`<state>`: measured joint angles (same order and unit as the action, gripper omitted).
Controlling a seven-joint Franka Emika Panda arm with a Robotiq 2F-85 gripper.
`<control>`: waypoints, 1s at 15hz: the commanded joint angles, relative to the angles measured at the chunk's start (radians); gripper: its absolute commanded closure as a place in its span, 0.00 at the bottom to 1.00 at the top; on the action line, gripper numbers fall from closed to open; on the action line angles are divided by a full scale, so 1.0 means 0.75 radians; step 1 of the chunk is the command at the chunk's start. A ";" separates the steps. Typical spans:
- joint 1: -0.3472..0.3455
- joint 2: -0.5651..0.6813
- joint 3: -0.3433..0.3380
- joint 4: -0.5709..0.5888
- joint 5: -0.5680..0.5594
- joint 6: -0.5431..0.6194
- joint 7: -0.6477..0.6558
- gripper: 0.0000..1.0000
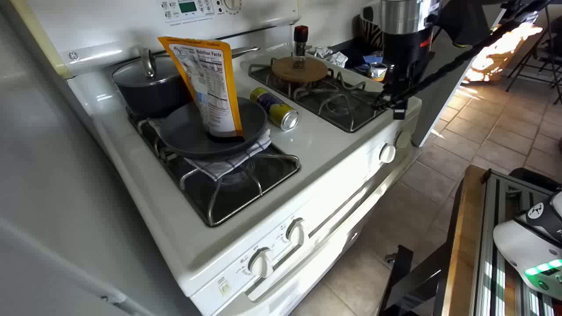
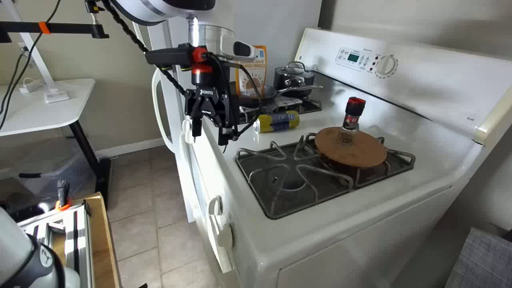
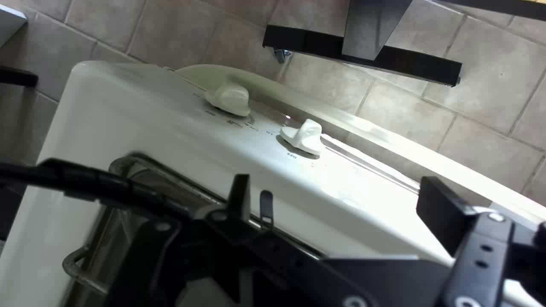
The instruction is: Remove the spice shaker from the chopping board and put it on the stove
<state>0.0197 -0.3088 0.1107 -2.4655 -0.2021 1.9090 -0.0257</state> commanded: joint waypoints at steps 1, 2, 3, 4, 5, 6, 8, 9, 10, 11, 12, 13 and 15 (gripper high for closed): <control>0.021 0.001 -0.020 0.002 -0.005 -0.003 0.005 0.00; 0.021 0.001 -0.020 0.002 -0.005 -0.003 0.005 0.00; 0.021 0.001 -0.020 0.002 -0.005 -0.003 0.005 0.00; 0.021 0.001 -0.020 0.002 -0.005 -0.003 0.005 0.00; 0.021 0.001 -0.020 0.002 -0.005 -0.003 0.005 0.00; 0.021 0.001 -0.020 0.002 -0.005 -0.003 0.005 0.00; 0.009 0.013 -0.020 0.013 -0.007 0.033 0.058 0.00; -0.004 0.013 -0.026 0.021 -0.013 0.077 0.098 0.00; -0.019 0.010 -0.044 0.039 -0.007 0.138 0.128 0.00; -0.030 0.008 -0.054 0.050 -0.012 0.191 0.159 0.00; -0.044 0.001 -0.086 0.088 0.012 0.228 0.136 0.00; -0.056 -0.005 -0.104 0.106 0.016 0.277 0.138 0.00; -0.079 0.002 -0.163 0.176 0.066 0.364 0.102 0.00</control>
<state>-0.0190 -0.3097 0.0369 -2.3922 -0.1959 2.1189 0.0650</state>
